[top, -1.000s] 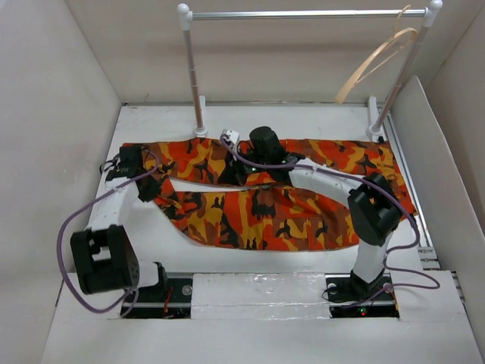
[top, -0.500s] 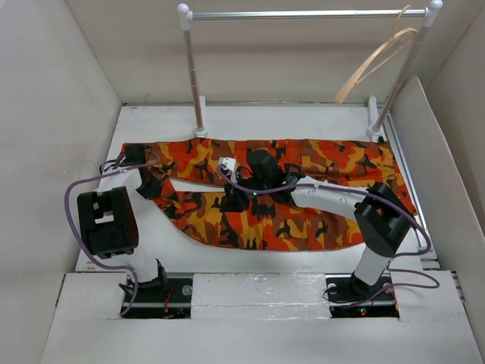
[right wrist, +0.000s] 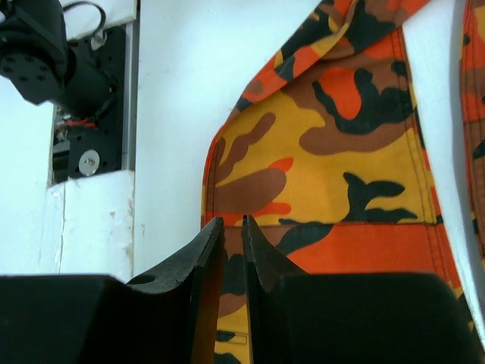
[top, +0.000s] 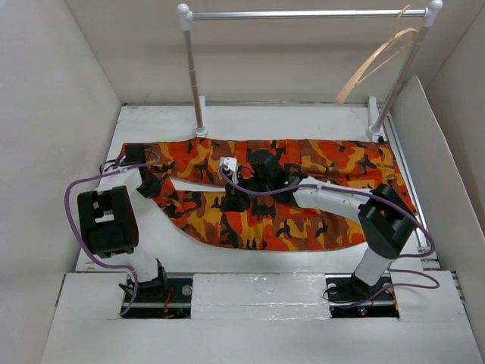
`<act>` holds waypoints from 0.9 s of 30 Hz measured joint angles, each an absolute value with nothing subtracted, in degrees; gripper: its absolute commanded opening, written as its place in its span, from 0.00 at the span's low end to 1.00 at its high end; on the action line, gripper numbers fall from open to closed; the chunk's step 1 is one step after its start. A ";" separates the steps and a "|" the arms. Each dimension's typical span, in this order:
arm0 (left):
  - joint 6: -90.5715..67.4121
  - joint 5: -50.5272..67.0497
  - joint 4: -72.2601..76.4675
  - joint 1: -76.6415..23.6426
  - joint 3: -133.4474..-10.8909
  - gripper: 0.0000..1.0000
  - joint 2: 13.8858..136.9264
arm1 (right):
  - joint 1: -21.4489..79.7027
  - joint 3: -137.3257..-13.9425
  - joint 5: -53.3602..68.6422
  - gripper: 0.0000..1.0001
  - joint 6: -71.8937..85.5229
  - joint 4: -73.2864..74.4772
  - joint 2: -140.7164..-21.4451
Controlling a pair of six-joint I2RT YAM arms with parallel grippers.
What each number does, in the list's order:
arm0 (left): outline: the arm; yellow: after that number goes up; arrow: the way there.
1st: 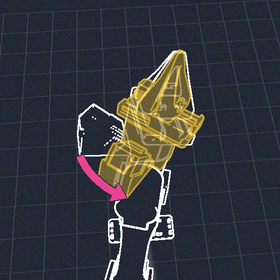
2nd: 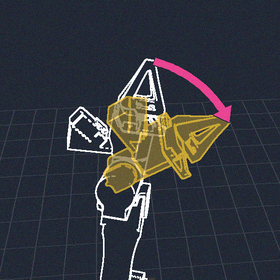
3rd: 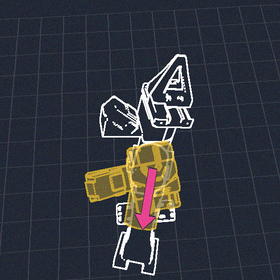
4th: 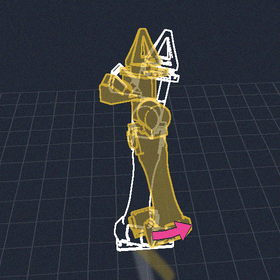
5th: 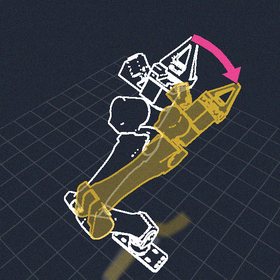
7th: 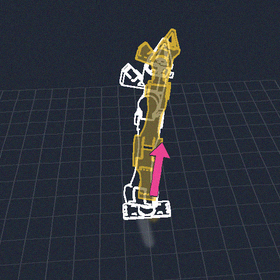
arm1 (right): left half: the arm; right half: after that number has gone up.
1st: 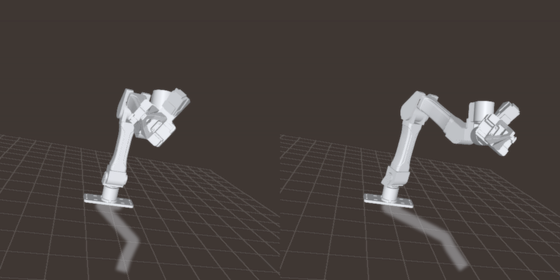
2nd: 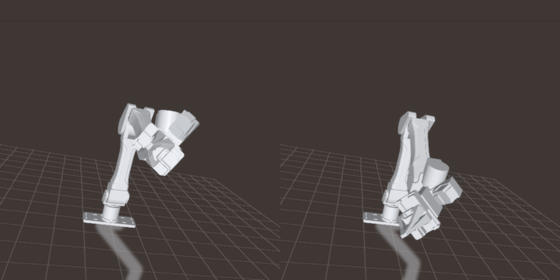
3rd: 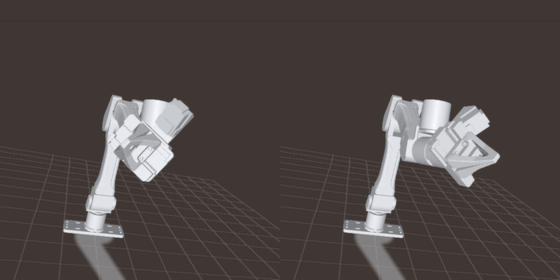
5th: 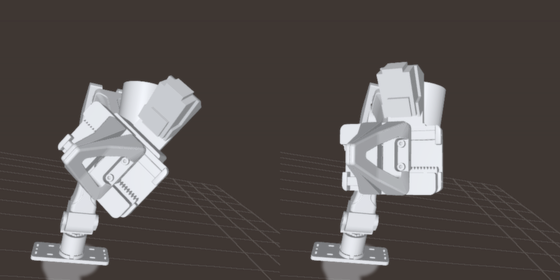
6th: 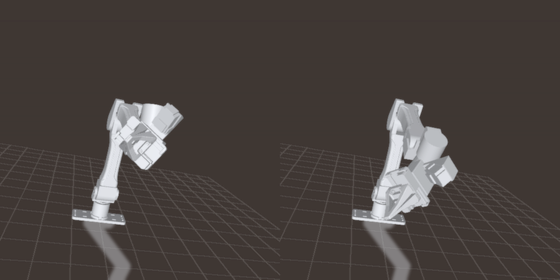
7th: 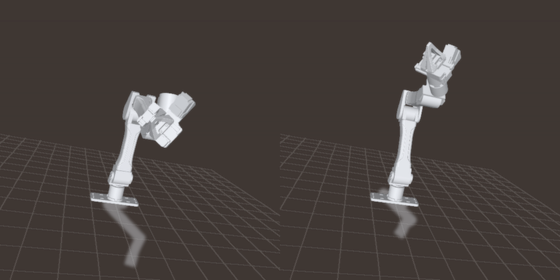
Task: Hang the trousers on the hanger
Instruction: Flatten out the trousers at the center of the board.
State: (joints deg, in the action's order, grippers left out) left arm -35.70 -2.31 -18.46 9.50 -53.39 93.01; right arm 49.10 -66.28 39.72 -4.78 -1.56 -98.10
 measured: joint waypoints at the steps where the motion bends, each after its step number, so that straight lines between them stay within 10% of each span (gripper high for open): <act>1: -35.75 -2.33 -18.68 9.50 -53.39 0.00 92.64 | 49.10 -65.93 39.75 0.22 -4.84 -1.56 -98.02; 18: -38.11 -11.53 -35.00 9.50 -62.41 0.00 52.86 | 34.11 -52.05 23.27 0.60 -3.22 16.47 -70.72; 21: -38.50 -12.25 -38.44 9.02 -64.90 0.00 48.05 | 23.11 -48.49 19.49 0.57 0.38 20.49 -64.36; 27: -38.24 -12.40 -41.28 4.23 -66.30 0.00 41.80 | 5.30 -51.09 6.74 0.17 4.23 36.10 -58.06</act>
State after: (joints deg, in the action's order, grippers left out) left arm -38.24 -12.40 -41.28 4.23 -66.30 41.80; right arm 5.30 -51.09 6.74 4.23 36.10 -58.06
